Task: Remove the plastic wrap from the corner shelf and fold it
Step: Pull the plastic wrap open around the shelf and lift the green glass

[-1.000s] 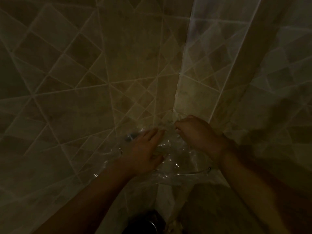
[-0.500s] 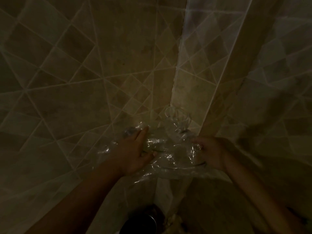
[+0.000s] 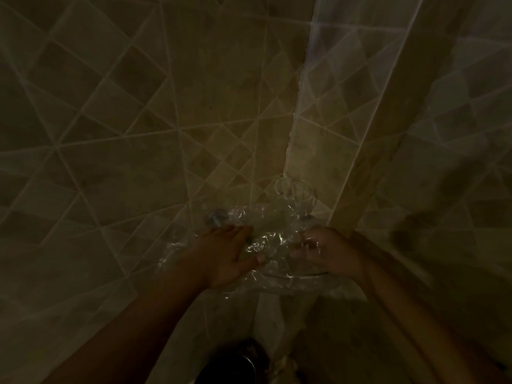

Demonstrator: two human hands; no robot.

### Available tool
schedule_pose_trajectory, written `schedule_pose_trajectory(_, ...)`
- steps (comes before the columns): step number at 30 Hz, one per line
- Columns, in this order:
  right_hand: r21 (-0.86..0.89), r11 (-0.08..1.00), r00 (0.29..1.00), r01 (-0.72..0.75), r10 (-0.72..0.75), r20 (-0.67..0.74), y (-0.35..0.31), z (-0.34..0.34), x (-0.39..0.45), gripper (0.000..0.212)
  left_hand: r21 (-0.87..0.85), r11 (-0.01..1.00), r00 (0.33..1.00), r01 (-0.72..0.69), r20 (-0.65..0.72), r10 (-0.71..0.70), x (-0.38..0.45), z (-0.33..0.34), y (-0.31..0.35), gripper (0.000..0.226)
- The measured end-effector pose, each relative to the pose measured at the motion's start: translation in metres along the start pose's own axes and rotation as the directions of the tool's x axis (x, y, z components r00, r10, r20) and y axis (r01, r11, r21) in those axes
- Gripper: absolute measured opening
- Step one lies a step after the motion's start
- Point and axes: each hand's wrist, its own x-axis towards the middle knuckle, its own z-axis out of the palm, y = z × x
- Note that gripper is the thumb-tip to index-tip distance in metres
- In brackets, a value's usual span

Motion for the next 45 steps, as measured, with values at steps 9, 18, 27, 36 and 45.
schedule_pose_trajectory(9,0.003,0.991,0.991,-0.132,0.132,-0.035,0.018,-0.045,-0.046,0.004,0.01,1.0,0.994,0.016,-0.111,-0.015,-0.005,0.004,0.001,0.083)
schedule_pose_trajectory(18,-0.443,0.889,0.986,-0.114,0.045,-0.164,-0.039,-0.1,-0.056,0.03,0.101,0.995,0.994,0.01,-0.108,0.001,-0.01,0.008,0.003,0.08)
schedule_pose_trajectory(27,-0.591,0.758,0.928,0.277,-0.371,-0.041,-0.069,-0.055,0.044,0.021,0.137,0.989,0.996,0.053,-0.079,-0.043,-0.018,0.001,0.016,0.073)
schedule_pose_trajectory(36,-0.577,0.73,0.923,0.366,-0.366,0.122,-0.046,-0.028,0.072,0.011,0.158,0.984,0.988,0.081,-0.146,-0.058,-0.036,0.0,0.021,0.068)
schedule_pose_trajectory(45,-0.63,0.704,0.931,0.328,-0.354,0.09,-0.032,-0.012,0.074,0.022,0.143,0.981,0.956,-0.128,-0.247,0.161,-0.059,0.009,0.027,0.099)
